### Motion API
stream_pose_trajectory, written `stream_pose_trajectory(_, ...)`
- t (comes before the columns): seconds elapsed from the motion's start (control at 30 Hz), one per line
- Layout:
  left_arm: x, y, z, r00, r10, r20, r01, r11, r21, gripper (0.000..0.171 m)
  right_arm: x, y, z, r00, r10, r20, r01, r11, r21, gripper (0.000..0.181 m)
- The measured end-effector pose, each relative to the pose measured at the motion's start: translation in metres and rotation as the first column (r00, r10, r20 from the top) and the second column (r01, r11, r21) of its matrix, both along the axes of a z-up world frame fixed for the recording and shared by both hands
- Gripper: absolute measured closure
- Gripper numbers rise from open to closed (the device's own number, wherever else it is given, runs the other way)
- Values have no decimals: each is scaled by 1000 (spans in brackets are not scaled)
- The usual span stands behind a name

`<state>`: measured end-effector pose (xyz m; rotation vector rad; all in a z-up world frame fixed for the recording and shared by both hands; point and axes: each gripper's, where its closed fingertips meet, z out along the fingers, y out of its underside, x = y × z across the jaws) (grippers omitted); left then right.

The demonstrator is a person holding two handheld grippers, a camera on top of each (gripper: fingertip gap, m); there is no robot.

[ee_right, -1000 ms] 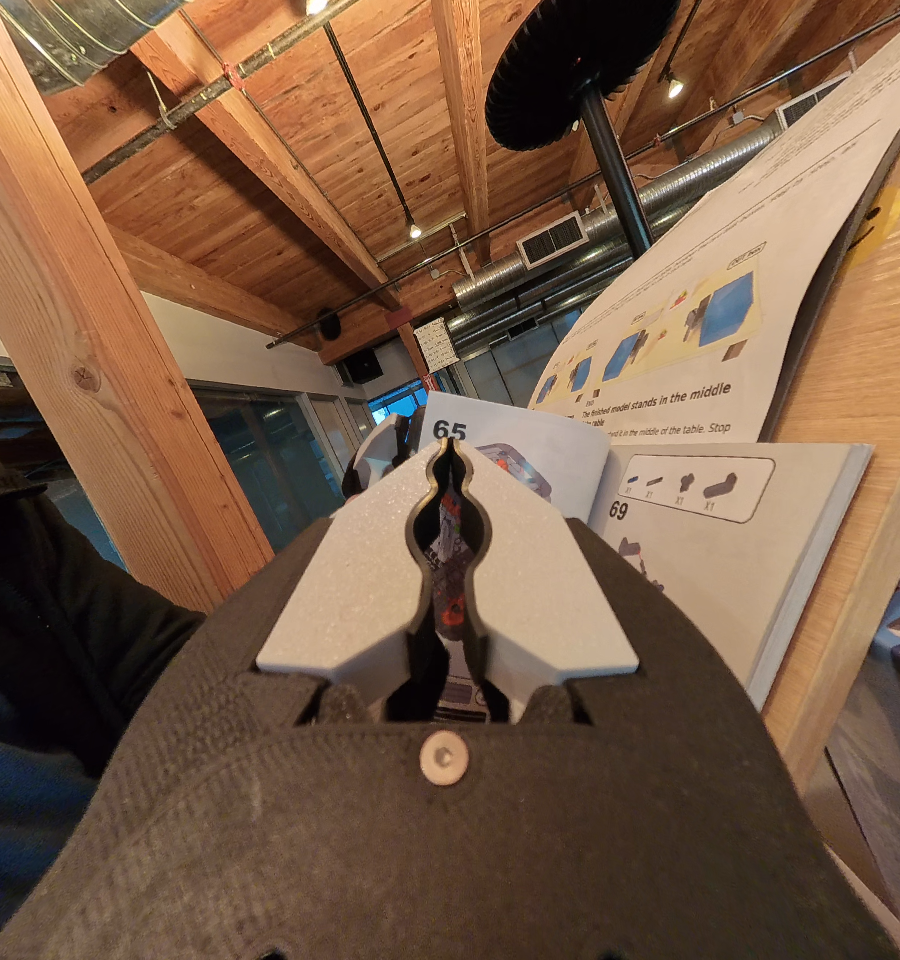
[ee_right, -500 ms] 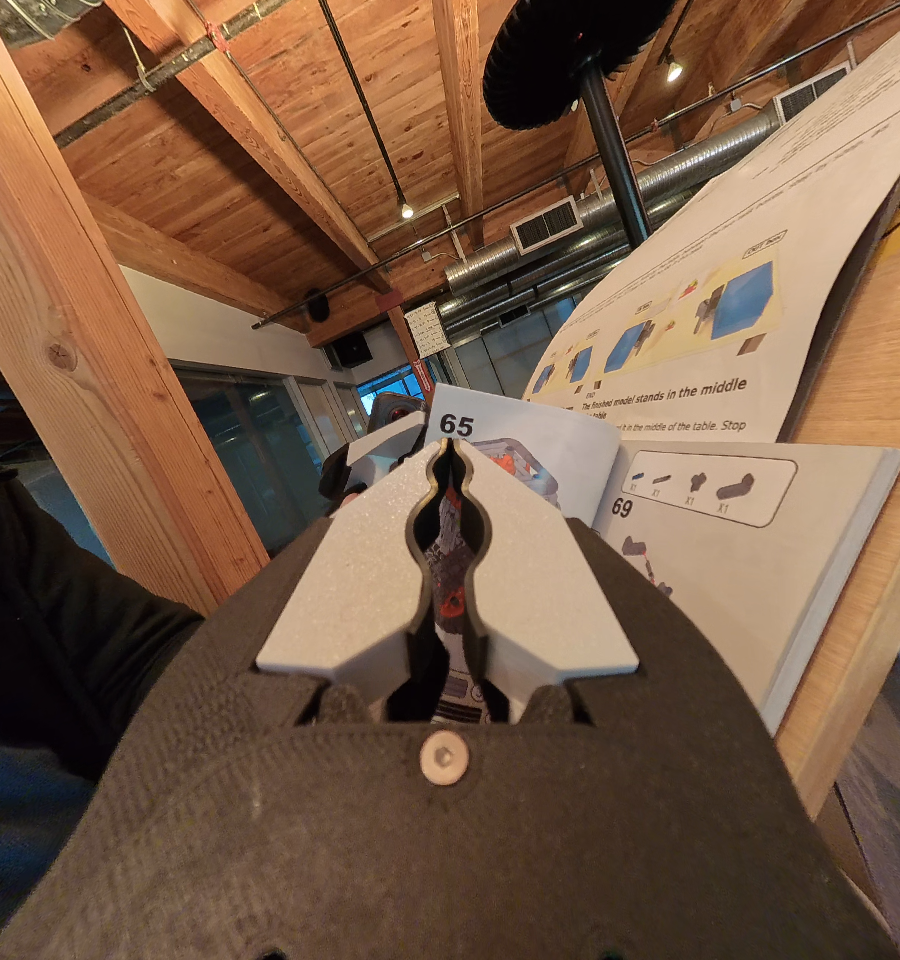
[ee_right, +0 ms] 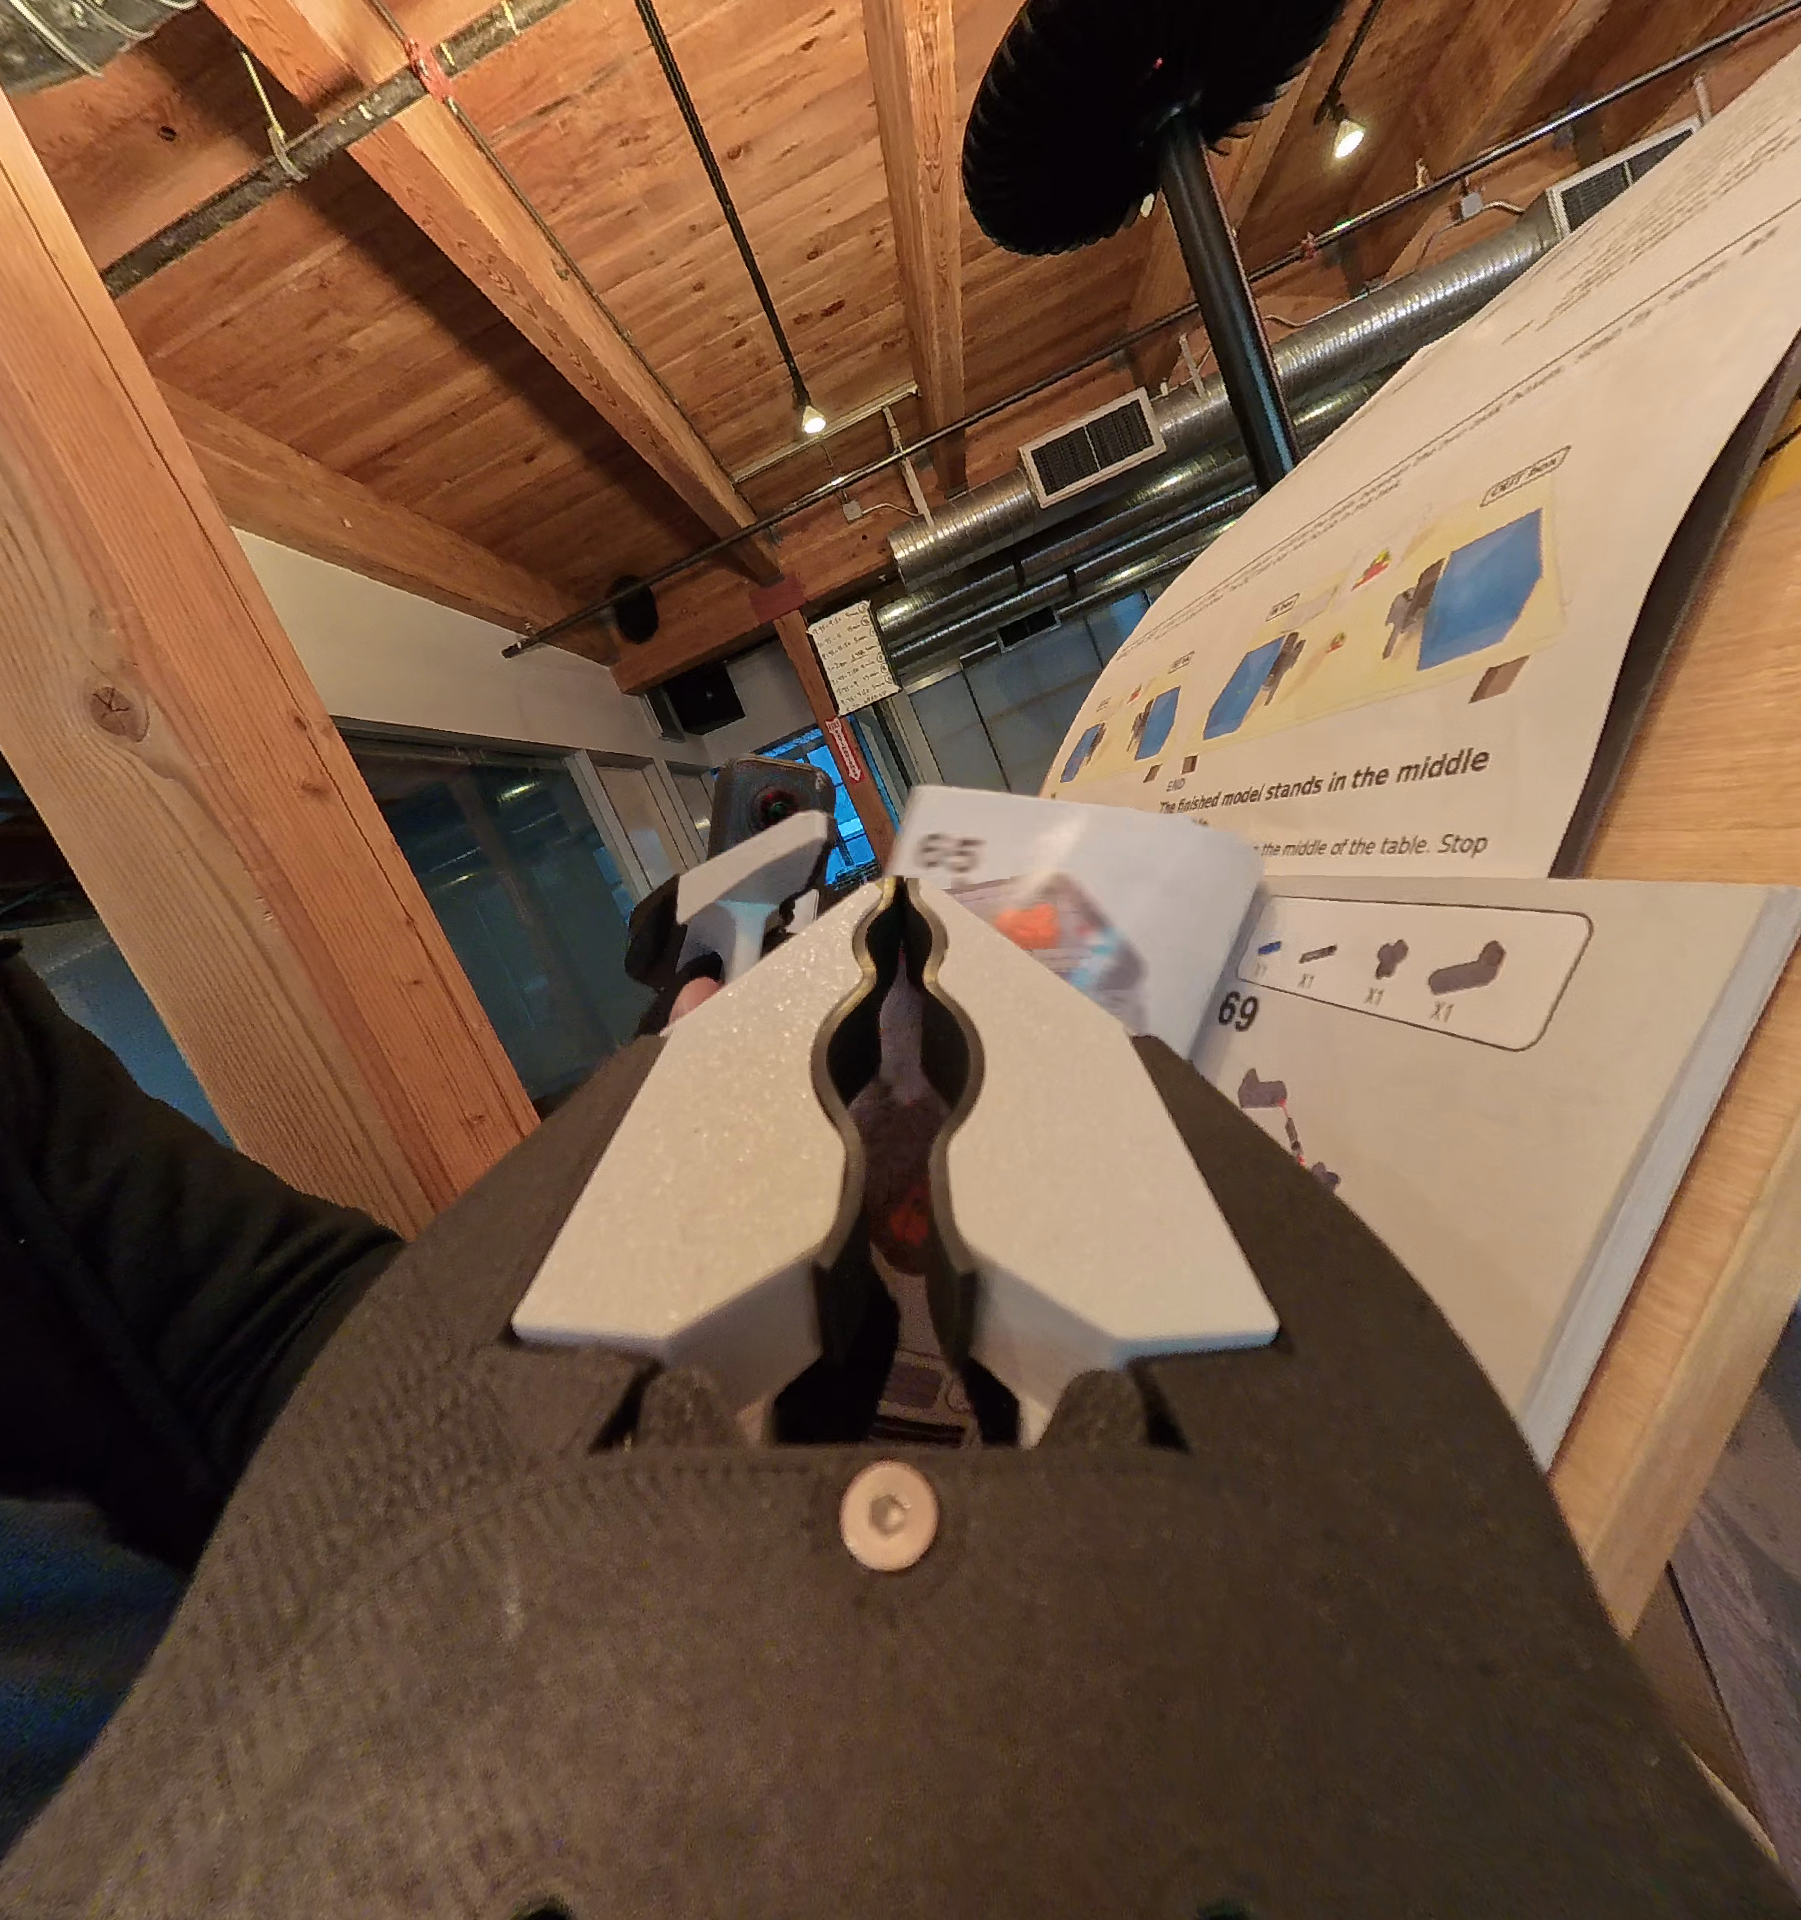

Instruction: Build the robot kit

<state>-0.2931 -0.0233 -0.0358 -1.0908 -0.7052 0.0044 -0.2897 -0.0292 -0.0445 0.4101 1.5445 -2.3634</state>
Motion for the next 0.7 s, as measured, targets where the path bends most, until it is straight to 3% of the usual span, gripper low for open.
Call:
stream_pose_trajectory(0.27,-3,-1,-6,1000,-4,13,5,1000,-5,159,-2,-1,-2,1000,-4,10,4,1000,4,181)
stream_pose_trajectory(0.43,4,4,1,992,-123,6,121,987,109,148,-1,3,2,1000,11,20,-10,1000,-29,181)
stream_pose_trajectory(0.7,5,6,5,984,-176,13,172,971,164,148,-1,7,5,999,28,26,-26,998,-59,181)
